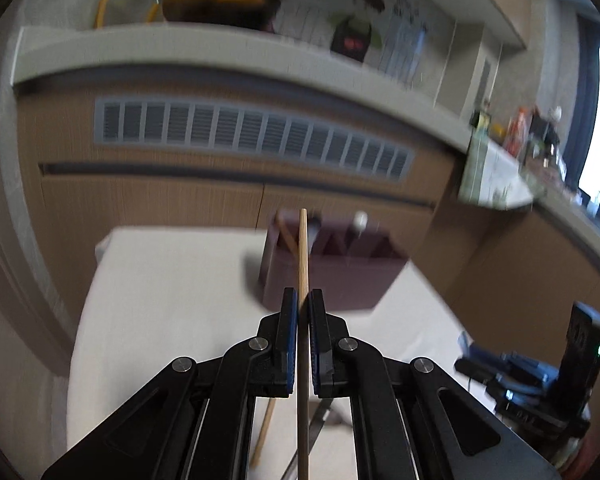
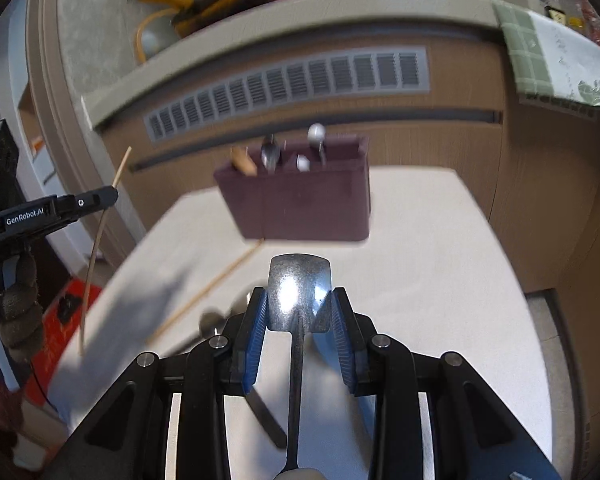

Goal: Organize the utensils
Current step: 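Carry the spatula and chopstick up over the maroon holder with both tools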

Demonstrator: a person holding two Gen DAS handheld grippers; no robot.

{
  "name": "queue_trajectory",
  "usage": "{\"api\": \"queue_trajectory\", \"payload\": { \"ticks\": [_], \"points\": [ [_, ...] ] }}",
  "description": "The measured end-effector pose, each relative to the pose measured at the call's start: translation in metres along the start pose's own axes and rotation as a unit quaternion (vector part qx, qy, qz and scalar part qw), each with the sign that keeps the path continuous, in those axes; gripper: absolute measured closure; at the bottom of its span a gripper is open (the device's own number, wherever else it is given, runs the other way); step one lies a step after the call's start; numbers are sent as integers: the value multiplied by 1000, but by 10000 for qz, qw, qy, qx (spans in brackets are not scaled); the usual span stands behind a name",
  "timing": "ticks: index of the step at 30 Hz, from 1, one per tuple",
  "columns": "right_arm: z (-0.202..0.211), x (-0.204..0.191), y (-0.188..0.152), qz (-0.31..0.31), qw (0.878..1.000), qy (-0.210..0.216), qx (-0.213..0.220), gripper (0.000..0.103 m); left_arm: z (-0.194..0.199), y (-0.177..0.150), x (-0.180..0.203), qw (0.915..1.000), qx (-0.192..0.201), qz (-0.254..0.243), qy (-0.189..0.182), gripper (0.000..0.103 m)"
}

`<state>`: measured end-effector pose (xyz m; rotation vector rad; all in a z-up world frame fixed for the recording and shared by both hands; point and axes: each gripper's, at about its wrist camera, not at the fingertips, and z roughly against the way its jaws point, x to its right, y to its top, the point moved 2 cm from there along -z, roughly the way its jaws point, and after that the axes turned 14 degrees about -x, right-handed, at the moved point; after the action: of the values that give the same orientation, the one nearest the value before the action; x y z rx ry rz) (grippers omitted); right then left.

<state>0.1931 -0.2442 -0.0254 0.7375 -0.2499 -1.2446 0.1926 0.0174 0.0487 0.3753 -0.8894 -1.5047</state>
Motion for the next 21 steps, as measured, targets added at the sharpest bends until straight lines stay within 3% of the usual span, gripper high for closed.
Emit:
{"api": "queue_trajectory", "payload": {
  "ticks": [3,5,8,11,15,21],
  "points": [
    [29,-6,38,62,9982,43,602,74,4,51,13,9978,477,182,-419,97],
    [55,-14,80,229,9931,-133,1140,74,11,87,25,9928,1050,148,-561,97],
    [84,-18,137,265,9822,-247,1846,74,19,120,36,9750,2138,82,-600,97],
    [85,-22,173,294,9723,-492,2265,74,4,139,39,9595,2798,127,-295,97],
    [53,-13,196,345,9722,-445,2274,74,-36,153,29,9636,2661,200,-132,97],
    [-18,9,211,207,9799,-439,1933,74,-100,158,14,9777,2064,375,-132,97]
  ]
}}
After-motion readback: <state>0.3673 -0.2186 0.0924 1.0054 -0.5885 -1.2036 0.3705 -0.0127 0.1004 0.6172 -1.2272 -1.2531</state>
